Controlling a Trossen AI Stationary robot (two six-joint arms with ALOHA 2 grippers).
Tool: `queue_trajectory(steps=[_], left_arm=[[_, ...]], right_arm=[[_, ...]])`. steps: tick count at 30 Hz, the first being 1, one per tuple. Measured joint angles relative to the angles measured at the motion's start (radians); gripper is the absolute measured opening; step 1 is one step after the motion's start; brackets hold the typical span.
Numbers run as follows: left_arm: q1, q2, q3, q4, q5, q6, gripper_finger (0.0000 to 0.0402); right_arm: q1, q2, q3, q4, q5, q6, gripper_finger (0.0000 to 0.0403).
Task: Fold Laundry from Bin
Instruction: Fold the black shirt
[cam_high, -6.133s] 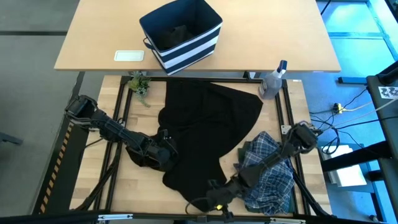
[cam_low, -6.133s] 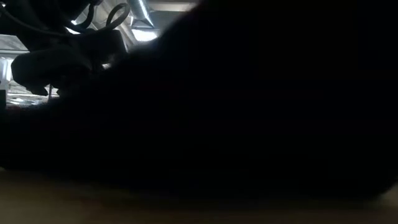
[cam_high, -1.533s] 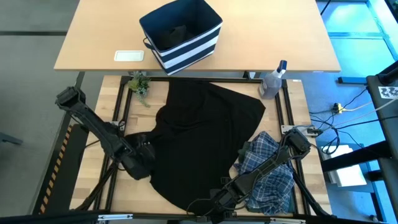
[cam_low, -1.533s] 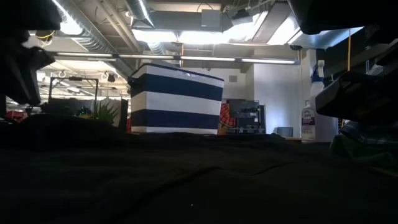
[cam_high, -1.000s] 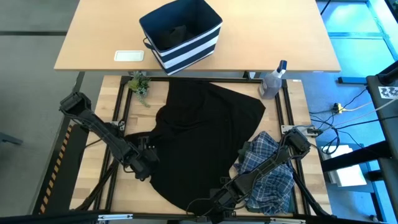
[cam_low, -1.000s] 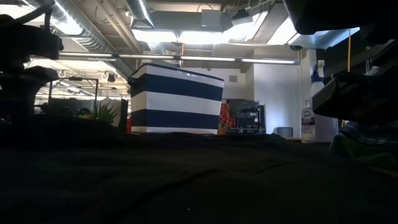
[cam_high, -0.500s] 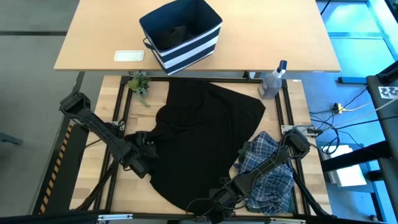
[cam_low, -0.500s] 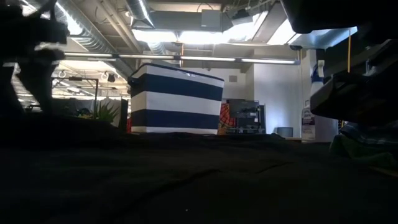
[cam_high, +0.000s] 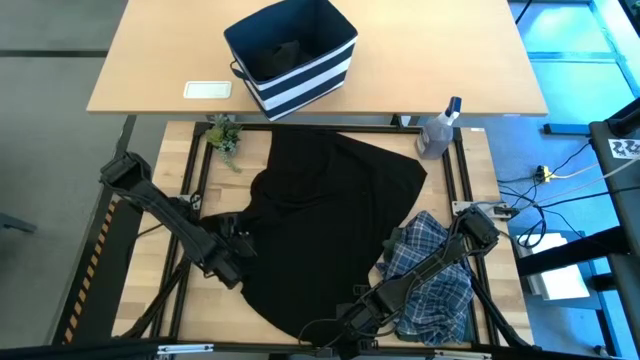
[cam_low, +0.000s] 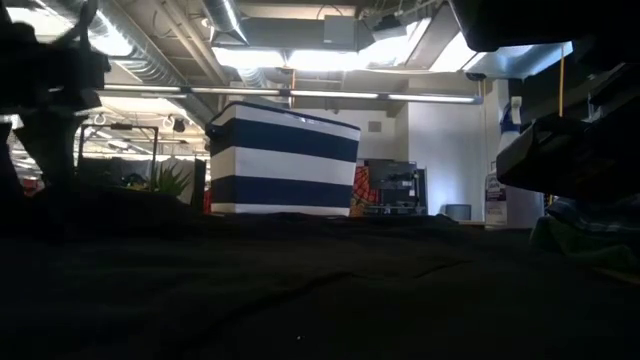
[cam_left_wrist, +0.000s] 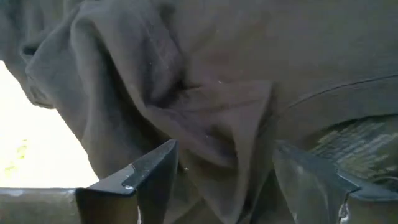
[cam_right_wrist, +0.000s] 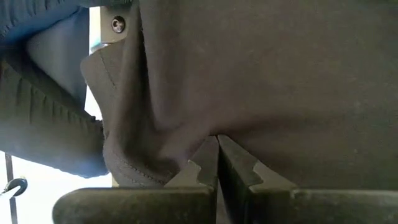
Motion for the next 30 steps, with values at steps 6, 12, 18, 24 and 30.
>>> queue_trajectory(steps=[6, 12, 18, 24, 30], left_arm=[[0.024, 0.084, 0.0, 0.002, -0.008, 0.056, 0.0246], [0.085, 0.127, 0.0, -0.007, -0.129, 0.064, 0.012], [0.167, 0.091, 0.039, -0.222, -0.288, -0.105, 0.0012], [0.187, 0.018, 0.125, -0.536, -0.404, -0.325, 0.0004], [0.177, -0.037, 0.238, -0.603, -0.471, -0.334, 0.0002]], right_arm=[[0.0, 0.0, 0.0, 0.002, 0.002, -0.001, 0.0007], [0.0, 0.0, 0.0, 0.002, 0.005, -0.001, 0.0007], [0.0, 0.0, 0.0, 0.002, 0.005, -0.001, 0.0007], [0.0, 0.0, 0.0, 0.002, 0.004, -0.001, 0.0007], [0.0, 0.0, 0.0, 0.002, 0.021, -0.001, 0.0007]])
